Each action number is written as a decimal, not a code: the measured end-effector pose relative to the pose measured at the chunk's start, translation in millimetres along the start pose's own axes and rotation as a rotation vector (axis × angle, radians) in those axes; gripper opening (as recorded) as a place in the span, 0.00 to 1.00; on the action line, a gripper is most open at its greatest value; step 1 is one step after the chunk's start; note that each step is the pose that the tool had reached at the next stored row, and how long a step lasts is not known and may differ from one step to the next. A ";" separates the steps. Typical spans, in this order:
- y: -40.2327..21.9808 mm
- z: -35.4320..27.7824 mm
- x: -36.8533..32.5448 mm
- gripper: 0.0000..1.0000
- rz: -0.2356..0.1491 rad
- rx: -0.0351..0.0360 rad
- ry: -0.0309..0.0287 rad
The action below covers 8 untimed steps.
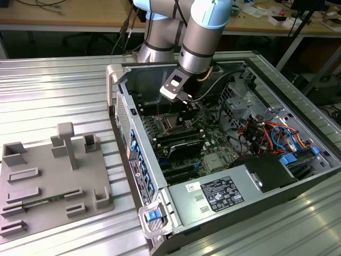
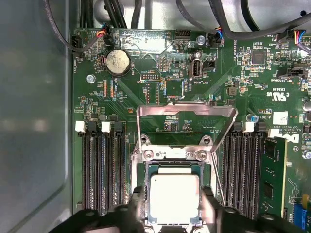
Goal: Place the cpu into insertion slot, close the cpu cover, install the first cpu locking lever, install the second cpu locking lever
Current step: 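Place the cpu into insertion slot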
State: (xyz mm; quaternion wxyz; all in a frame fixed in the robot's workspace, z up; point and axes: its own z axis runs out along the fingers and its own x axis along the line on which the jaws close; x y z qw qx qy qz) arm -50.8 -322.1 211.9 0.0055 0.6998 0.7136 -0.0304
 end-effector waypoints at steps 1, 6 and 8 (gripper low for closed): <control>0.1 -0.2 0.0 0.53 0.000 0.0000 -0.0001; -6.2 -0.7 0.1 0.34 0.000 0.0000 -0.0001; -11.2 -1.7 0.1 0.34 0.000 -0.0005 0.0000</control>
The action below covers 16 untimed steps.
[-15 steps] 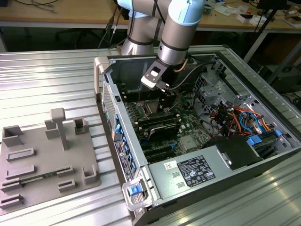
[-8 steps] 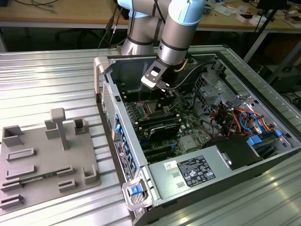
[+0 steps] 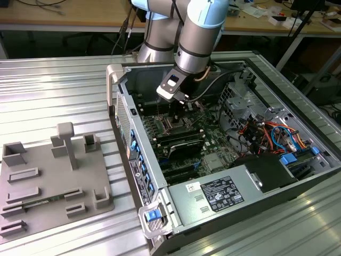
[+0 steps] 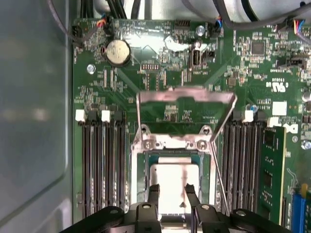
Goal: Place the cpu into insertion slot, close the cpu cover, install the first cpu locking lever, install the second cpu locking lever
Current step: 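Place the cpu into insertion slot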
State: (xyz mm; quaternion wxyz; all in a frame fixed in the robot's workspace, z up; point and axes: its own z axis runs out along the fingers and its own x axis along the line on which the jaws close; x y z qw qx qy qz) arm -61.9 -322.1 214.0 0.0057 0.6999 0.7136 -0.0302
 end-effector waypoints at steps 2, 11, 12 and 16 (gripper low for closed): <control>-2.4 -0.9 0.0 0.34 0.000 -0.0002 0.0000; -13.1 -0.5 -1.3 0.13 -0.002 -0.0002 -0.0002; -17.5 -0.3 -1.6 0.11 -0.003 -0.0001 -0.0002; -25.8 1.4 -1.4 0.11 -0.004 -0.0004 0.0016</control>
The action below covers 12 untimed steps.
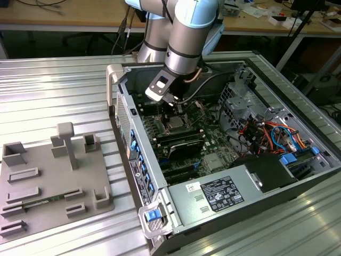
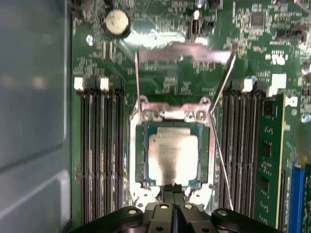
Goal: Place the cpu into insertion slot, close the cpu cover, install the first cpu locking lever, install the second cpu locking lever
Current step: 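Place the cpu into insertion slot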
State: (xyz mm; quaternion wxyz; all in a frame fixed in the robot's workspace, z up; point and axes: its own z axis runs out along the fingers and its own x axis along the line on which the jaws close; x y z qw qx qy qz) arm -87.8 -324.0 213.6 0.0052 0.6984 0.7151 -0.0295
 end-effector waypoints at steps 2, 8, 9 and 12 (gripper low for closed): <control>-1.2 0.2 0.1 0.11 0.000 0.0000 0.0003; 4.6 0.4 -0.1 0.11 -0.001 0.0173 0.0006; 7.2 0.9 -0.1 0.11 -0.001 0.0240 0.0008; 10.2 4.2 0.0 0.11 -0.003 0.0516 0.0024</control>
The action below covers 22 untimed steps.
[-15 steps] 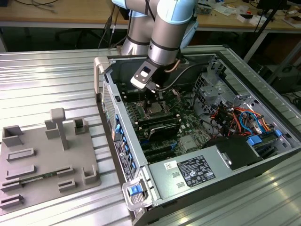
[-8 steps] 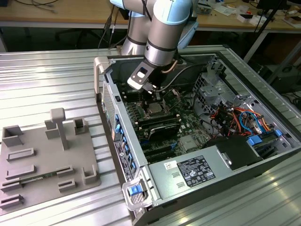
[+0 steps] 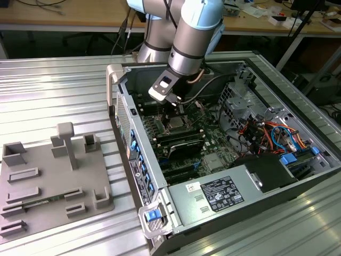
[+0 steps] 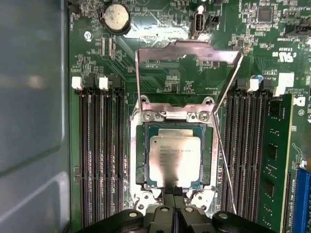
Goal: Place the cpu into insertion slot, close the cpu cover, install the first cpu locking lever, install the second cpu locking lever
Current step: 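Place the cpu into insertion slot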
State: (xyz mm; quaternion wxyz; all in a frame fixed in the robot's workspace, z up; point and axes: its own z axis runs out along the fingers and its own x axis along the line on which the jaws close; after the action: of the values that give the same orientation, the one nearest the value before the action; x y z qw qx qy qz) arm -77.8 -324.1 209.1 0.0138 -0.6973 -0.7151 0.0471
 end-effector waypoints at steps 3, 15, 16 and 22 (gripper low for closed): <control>5.5 0.1 -0.1 0.11 0.000 0.0030 0.0009; 11.4 -1.7 -0.3 0.11 -0.002 0.0069 0.0127; 13.2 -2.0 -0.4 0.11 -0.002 0.0072 0.0125; 22.1 0.9 -0.4 0.11 -0.004 0.0070 0.0123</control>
State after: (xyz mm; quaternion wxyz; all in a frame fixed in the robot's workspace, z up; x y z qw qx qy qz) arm -55.8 -324.0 206.3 0.0207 -0.6960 -0.7163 0.0453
